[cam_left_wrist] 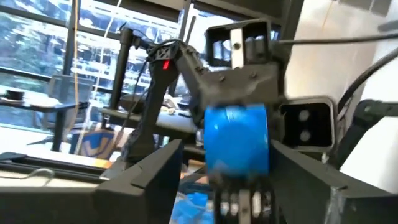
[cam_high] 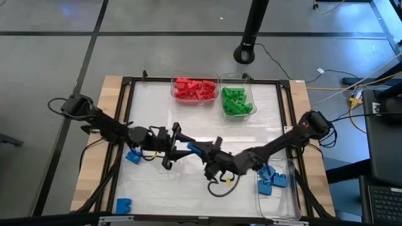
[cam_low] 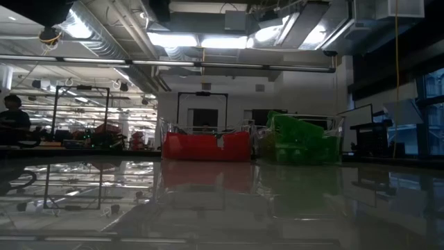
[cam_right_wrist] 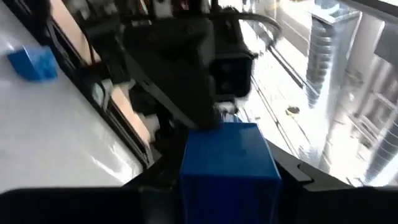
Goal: Sort blocks
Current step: Put the blue game piece into the bottom transparent bin
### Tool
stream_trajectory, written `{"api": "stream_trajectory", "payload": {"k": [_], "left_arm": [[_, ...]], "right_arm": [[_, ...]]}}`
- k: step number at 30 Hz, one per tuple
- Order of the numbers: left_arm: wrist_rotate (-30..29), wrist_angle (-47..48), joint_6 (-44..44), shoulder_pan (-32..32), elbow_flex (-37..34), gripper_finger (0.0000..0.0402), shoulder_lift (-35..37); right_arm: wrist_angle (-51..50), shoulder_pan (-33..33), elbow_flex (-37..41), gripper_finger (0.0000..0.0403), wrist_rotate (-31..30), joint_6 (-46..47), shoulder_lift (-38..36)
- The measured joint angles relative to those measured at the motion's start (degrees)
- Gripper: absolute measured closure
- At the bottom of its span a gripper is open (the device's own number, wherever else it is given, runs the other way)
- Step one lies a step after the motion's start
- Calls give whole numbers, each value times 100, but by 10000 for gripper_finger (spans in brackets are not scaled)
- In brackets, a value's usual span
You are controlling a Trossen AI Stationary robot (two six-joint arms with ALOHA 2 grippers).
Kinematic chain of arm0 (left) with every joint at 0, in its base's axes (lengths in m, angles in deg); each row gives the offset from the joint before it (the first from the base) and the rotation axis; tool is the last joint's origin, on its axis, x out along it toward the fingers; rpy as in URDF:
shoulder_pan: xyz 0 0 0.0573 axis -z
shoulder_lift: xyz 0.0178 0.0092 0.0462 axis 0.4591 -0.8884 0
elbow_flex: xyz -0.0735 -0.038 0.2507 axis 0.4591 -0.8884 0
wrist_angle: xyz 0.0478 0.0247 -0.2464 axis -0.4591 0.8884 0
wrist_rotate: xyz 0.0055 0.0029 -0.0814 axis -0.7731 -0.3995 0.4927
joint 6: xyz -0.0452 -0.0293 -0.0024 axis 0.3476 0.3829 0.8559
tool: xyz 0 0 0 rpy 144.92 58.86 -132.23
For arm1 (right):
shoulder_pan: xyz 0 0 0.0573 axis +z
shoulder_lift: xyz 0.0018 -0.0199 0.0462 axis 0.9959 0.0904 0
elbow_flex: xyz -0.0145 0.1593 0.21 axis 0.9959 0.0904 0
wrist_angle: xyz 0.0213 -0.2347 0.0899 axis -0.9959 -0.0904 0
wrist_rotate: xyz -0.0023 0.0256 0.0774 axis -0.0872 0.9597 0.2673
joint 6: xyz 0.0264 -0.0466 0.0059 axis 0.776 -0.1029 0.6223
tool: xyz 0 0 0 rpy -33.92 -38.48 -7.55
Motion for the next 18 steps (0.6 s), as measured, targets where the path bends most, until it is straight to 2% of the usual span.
{"api": "stream_trajectory", "payload": {"k": [4, 10, 13, 18], "left_arm": [[-72, 290, -301, 44, -13, 185, 96], [-73, 1210, -562, 64, -39, 195, 344], [-239, 1950, -614, 70, -39, 195, 466], [-485, 2737, -480, 64, -42, 196, 490]], "right_arm": [[-362, 367, -2, 265, -689, -96, -278], [-1305, 1061, -4, 262, -1279, 330, -673], [-2354, 1467, -9, 265, -1251, 1136, -989], [-4408, 1911, -9, 266, -782, 3731, -1485]]}}
